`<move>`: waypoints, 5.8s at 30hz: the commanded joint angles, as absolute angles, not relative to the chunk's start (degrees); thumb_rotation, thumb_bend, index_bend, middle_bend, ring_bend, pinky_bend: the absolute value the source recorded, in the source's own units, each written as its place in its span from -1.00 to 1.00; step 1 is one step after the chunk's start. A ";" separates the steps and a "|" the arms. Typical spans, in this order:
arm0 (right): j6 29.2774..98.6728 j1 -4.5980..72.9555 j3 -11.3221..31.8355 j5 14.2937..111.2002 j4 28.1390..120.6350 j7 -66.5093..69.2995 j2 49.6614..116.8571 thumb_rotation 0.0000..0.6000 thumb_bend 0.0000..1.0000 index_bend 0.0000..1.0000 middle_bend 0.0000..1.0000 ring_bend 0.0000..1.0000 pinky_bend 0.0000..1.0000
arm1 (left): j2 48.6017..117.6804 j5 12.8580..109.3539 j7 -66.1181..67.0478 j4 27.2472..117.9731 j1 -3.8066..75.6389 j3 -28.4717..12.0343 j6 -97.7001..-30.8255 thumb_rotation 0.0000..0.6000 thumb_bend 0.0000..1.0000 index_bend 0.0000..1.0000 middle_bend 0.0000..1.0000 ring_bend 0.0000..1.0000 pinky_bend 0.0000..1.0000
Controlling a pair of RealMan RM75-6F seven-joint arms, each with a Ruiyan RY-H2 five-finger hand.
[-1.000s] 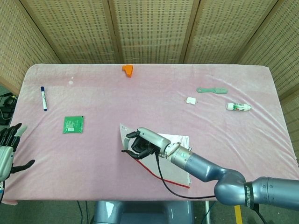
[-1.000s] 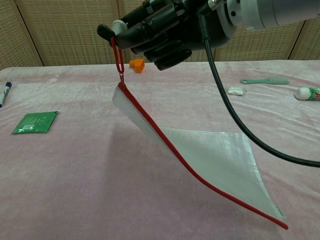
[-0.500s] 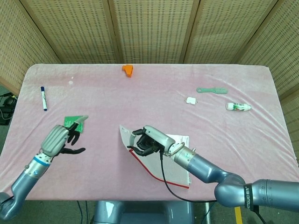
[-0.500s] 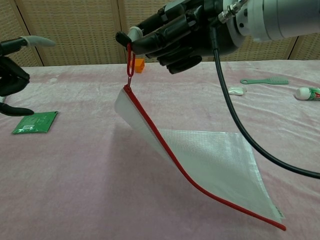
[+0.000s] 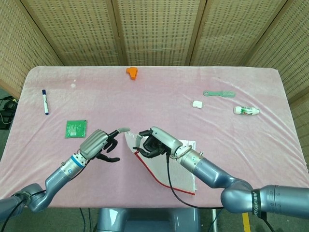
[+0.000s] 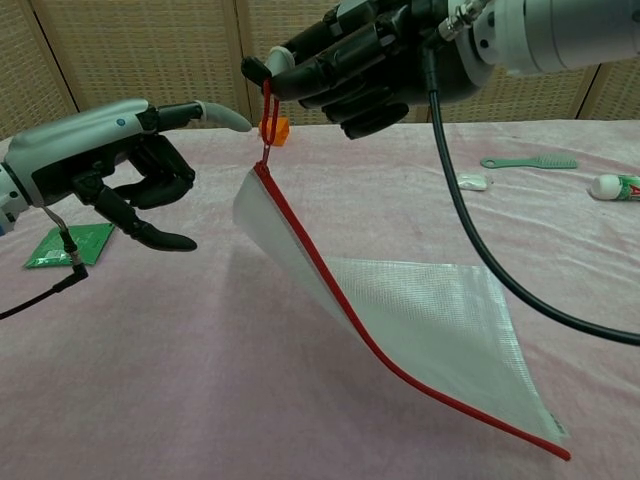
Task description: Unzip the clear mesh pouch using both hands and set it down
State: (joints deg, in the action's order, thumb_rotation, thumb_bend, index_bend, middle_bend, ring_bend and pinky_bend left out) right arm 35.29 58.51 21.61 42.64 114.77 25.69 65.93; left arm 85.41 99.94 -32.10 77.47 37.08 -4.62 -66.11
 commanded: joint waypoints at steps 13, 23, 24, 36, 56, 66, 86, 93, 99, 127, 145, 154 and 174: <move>35.10 57.35 22.39 42.84 114.68 25.63 65.18 1.00 0.48 0.62 1.00 0.97 1.00 | 88.99 95.08 -37.10 80.92 41.45 -4.88 -61.39 1.00 -0.63 -0.39 0.69 0.60 0.82; 34.81 56.17 22.56 43.72 115.21 25.71 64.51 1.00 0.48 0.62 1.00 0.97 1.00 | 90.83 92.24 -38.42 82.38 43.19 -6.17 -60.49 1.00 -0.37 -0.24 0.69 0.60 0.82; 34.79 56.02 22.57 43.84 115.23 25.74 64.41 1.00 0.48 0.62 1.00 0.97 1.00 | 90.94 92.00 -38.39 82.54 43.31 -6.22 -60.39 1.00 -0.32 -0.21 0.70 0.60 0.82; 34.19 54.45 22.89 45.30 115.06 26.32 63.30 1.00 0.49 0.62 1.00 0.97 1.00 | 91.21 90.24 -36.90 82.13 43.72 -5.95 -59.92 1.00 0.38 0.15 0.70 0.61 0.82; 34.29 50.75 23.18 50.44 114.50 27.35 61.51 1.00 0.48 0.62 1.00 0.97 1.00 | 89.45 87.71 -36.86 83.70 43.30 -7.10 -61.09 1.00 0.65 0.63 0.76 0.65 0.85; 33.46 49.34 22.61 55.73 115.71 26.90 60.63 1.00 0.49 0.62 1.00 0.97 1.00 | 88.73 84.08 -36.12 85.62 43.95 -8.88 -58.76 1.00 0.66 0.63 0.76 0.65 0.85; 32.82 50.29 21.16 57.81 116.40 26.02 62.03 1.00 0.49 0.62 1.00 0.97 1.00 | 88.49 81.94 -36.07 87.76 43.90 -10.12 -57.65 1.00 0.67 0.63 0.76 0.65 0.85; 33.58 51.62 20.11 55.50 116.47 23.83 62.82 1.00 0.48 0.62 1.00 0.97 1.00 | 88.83 80.17 -36.07 89.39 43.98 -11.44 -57.37 1.00 0.67 0.63 0.76 0.65 0.85; 33.84 52.61 19.43 54.13 116.31 22.37 63.44 1.00 0.49 0.62 1.00 0.97 1.00 | 89.08 78.41 -36.50 90.11 44.17 -12.54 -56.48 1.00 0.67 0.63 0.76 0.65 0.85; 34.56 55.17 15.75 50.47 116.61 15.87 63.81 1.00 0.49 0.62 1.00 0.97 1.00 | 89.56 73.03 -37.85 92.79 45.56 -18.30 -54.30 1.00 0.66 0.63 0.76 0.65 0.85; 33.59 55.21 13.07 50.75 114.80 13.16 62.98 1.00 0.49 0.62 1.00 0.97 1.00 | 86.13 69.95 -39.53 94.02 44.11 -23.04 -56.28 1.00 0.67 0.63 0.76 0.65 0.85; 33.61 54.16 11.55 50.44 112.94 12.70 61.95 1.00 0.49 0.62 1.00 0.97 1.00 | 82.93 70.41 -42.02 94.17 41.82 -23.86 -57.92 1.00 0.67 0.63 0.76 0.65 0.85; 35.19 51.02 7.72 51.64 107.15 9.77 61.56 1.00 0.49 0.62 1.00 0.97 1.00 | 77.94 69.92 -48.53 91.63 38.91 -24.98 -57.73 1.00 0.66 0.63 0.76 0.65 0.85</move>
State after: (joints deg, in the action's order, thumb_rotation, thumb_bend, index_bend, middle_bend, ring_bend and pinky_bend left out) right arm 34.98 51.27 8.38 51.48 107.98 10.54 61.46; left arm 78.16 70.12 -48.27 91.87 39.06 -24.83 -57.84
